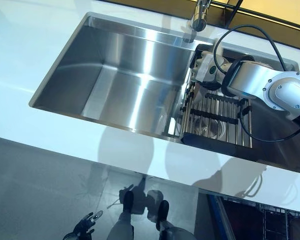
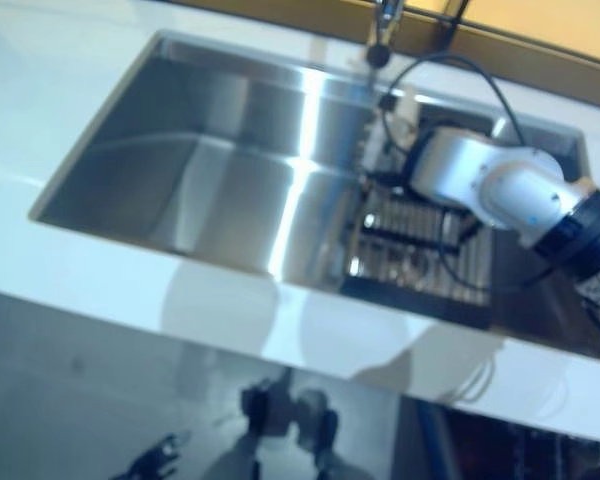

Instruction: Take plates into dishwasher

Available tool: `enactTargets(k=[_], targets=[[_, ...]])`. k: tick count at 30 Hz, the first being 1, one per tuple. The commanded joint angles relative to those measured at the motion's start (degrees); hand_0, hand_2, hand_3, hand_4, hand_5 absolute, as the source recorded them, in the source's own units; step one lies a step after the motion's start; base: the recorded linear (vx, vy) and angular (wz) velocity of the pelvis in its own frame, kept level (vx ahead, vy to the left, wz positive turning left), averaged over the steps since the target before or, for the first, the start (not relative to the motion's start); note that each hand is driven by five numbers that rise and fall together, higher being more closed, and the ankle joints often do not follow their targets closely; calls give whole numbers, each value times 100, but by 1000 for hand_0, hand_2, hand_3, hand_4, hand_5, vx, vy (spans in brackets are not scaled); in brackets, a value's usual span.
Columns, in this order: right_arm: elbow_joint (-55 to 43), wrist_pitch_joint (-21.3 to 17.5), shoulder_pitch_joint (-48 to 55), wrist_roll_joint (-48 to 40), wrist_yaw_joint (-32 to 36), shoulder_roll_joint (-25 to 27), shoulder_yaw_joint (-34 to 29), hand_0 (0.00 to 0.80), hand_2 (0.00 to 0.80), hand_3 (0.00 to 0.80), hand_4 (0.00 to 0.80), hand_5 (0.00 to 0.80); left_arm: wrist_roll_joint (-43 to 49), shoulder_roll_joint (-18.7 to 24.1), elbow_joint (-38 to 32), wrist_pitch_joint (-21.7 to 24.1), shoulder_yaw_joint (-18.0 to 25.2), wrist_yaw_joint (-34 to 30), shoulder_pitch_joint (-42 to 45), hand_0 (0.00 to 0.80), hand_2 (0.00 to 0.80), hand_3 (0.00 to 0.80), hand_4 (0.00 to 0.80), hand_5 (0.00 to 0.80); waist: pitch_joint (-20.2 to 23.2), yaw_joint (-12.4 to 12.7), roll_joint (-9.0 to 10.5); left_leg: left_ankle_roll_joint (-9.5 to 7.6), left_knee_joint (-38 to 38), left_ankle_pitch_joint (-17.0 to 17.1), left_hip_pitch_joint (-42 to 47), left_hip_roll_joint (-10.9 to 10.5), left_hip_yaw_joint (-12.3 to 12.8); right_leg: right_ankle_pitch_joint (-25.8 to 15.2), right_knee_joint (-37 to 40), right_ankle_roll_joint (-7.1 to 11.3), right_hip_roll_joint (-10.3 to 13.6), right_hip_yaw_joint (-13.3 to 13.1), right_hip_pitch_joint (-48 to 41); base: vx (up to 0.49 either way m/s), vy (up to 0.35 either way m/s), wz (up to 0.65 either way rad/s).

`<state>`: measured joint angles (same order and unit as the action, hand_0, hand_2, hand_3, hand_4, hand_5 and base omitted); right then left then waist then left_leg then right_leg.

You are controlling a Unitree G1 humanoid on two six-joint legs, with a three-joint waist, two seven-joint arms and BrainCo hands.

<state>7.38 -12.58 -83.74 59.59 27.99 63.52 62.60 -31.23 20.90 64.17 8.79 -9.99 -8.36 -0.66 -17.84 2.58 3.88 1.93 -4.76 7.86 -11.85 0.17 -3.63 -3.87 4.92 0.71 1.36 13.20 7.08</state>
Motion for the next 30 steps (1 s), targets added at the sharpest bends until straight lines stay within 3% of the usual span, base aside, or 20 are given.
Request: enactTargets(k=[1, 11, 19, 30], targets=[[141, 61, -27, 147, 13, -28, -77, 800, 800, 800, 800, 800, -125, 176, 37, 92, 30, 33, -8, 0, 0, 0, 0, 0, 31, 116, 240, -125, -24, -275, 130, -187, 434, 116, -31, 265, -54, 78, 12, 0, 0, 0], [364, 26, -89, 14, -2, 51, -63, 800, 800, 800, 800, 800, -28, 172, 82, 54, 92, 28, 52, 0, 0, 0, 0, 0, 299, 56, 330, -139, -24, -381, 299, -173, 517, 151, 8, 285, -75, -6, -133, 0, 0, 0], [694, 209, -245, -362, -358, 178, 4, 800, 800, 800, 800, 800, 99, 131, 149, 73, 132, -14, 87, 0, 0, 0, 0, 0, 653, -15, 360, -160, -24, -537, 570, -166, 609, 222, 8, 301, -80, -119, -338, -2, -2, -1], [1343, 486, -510, -684, -1202, 651, 62, 800, 800, 800, 800, 800, 367, -13, 287, -14, 259, 9, 190, 0, 0, 0, 0, 0, 1323, -261, 393, -180, -24, -807, 1081, -145, 962, 269, 8, 377, -106, -472, -682, 13, -11, -21]])
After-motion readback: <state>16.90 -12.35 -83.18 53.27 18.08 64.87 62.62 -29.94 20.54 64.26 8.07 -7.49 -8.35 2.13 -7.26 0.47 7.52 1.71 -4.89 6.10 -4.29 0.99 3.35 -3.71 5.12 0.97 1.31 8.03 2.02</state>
